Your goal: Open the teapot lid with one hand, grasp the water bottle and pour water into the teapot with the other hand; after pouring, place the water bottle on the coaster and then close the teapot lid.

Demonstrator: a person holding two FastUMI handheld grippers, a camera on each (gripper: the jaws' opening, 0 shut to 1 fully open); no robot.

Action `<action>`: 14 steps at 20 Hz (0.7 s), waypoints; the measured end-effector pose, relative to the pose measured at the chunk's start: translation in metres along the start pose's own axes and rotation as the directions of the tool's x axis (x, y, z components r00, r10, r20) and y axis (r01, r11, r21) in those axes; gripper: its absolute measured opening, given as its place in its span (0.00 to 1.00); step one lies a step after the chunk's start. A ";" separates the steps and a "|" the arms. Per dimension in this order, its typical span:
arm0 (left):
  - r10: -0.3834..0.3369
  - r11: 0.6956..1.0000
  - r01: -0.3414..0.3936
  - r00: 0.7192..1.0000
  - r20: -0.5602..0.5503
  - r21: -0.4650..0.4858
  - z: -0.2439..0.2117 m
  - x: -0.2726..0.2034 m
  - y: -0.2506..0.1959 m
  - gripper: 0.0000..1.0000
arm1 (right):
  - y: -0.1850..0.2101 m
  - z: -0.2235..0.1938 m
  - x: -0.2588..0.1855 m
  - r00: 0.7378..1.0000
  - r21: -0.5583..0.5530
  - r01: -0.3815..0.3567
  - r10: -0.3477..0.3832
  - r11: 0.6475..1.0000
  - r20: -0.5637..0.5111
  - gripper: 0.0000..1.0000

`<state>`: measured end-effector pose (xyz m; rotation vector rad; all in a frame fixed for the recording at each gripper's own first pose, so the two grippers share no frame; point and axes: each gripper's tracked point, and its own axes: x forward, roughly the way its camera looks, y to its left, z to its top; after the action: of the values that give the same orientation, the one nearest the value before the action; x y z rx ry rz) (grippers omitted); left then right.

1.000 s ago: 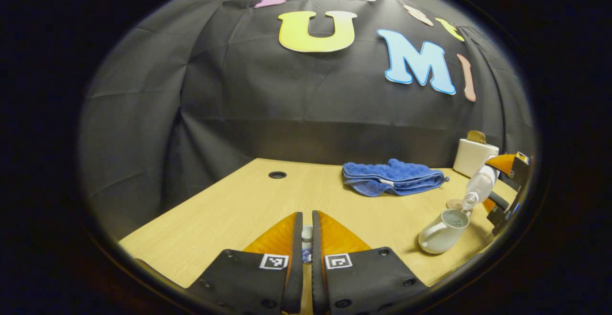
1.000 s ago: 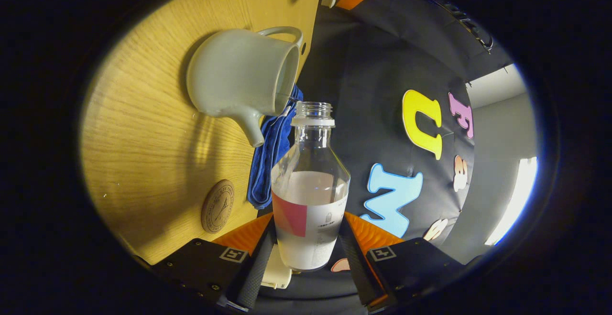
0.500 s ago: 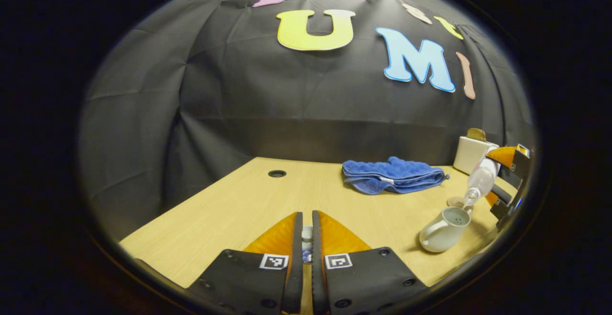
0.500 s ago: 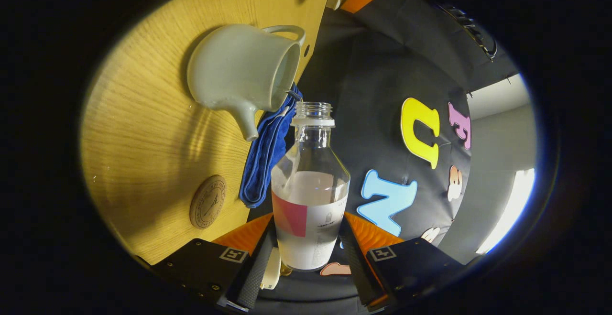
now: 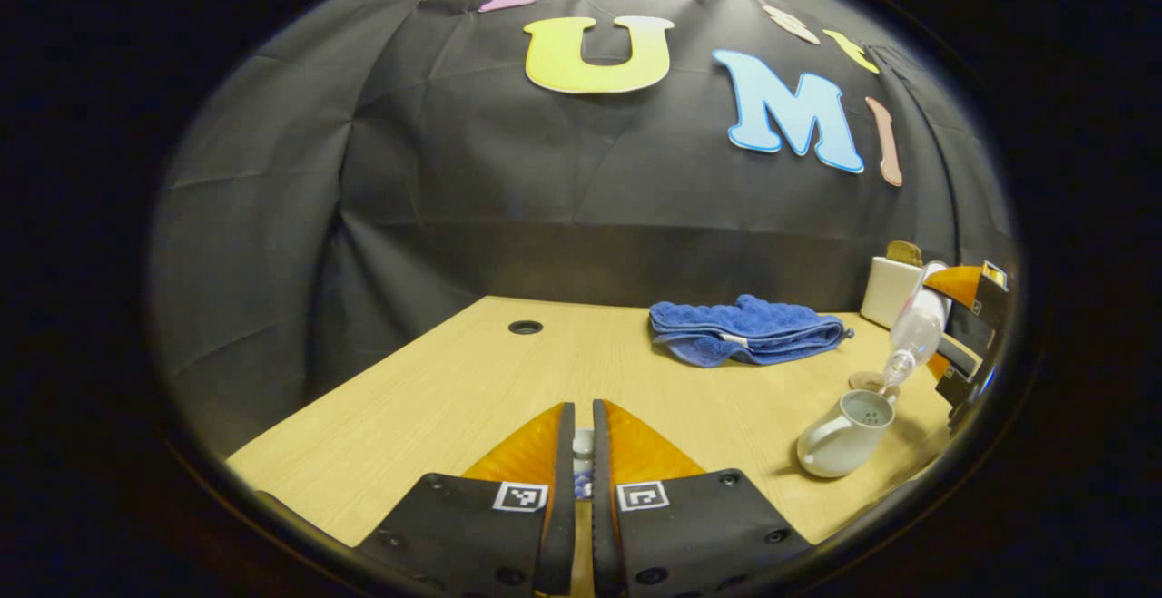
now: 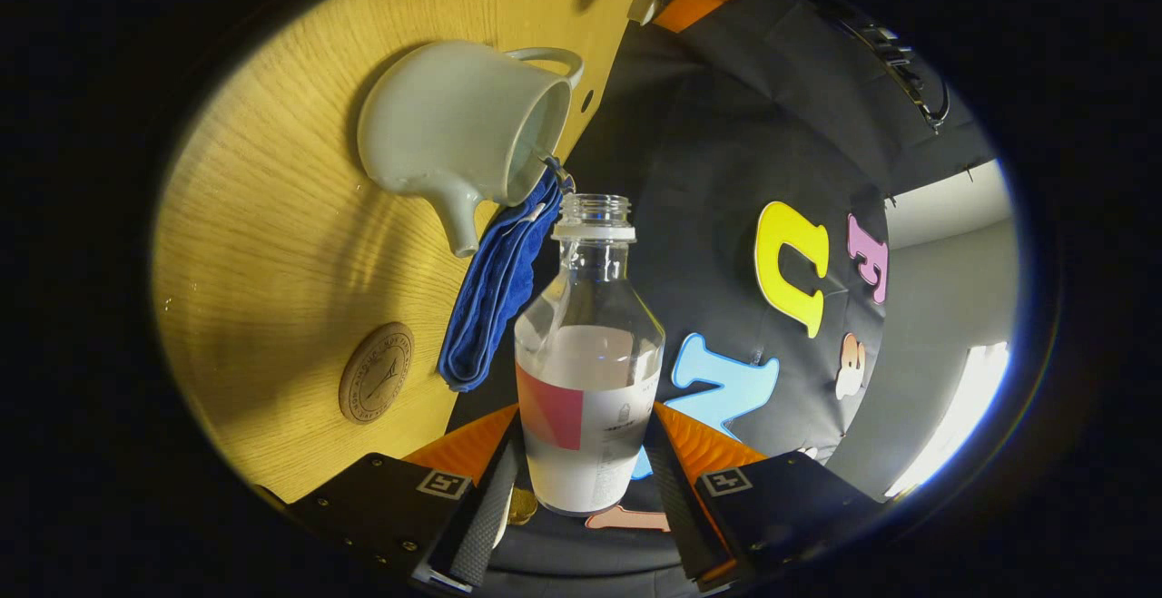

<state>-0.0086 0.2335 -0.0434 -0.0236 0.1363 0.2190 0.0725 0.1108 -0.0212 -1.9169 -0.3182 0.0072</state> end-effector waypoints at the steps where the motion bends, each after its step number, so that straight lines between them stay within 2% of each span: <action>1: 0.000 1.000 0.000 1.000 0.000 0.001 0.001 0.000 0.000 0.14 | 0.000 0.000 0.000 1.000 -0.010 0.005 -0.005 1.000 0.000 0.77; 14: -0.004 1.000 0.004 1.000 -0.003 0.006 0.000 -0.001 -0.001 0.14 | -0.010 0.003 0.001 0.999 -0.109 0.053 -0.051 0.993 0.013 0.77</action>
<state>-0.0090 0.2321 -0.0436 -0.0182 0.1400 0.2149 0.0706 0.1167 -0.0130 -2.0166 -0.3818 -0.0360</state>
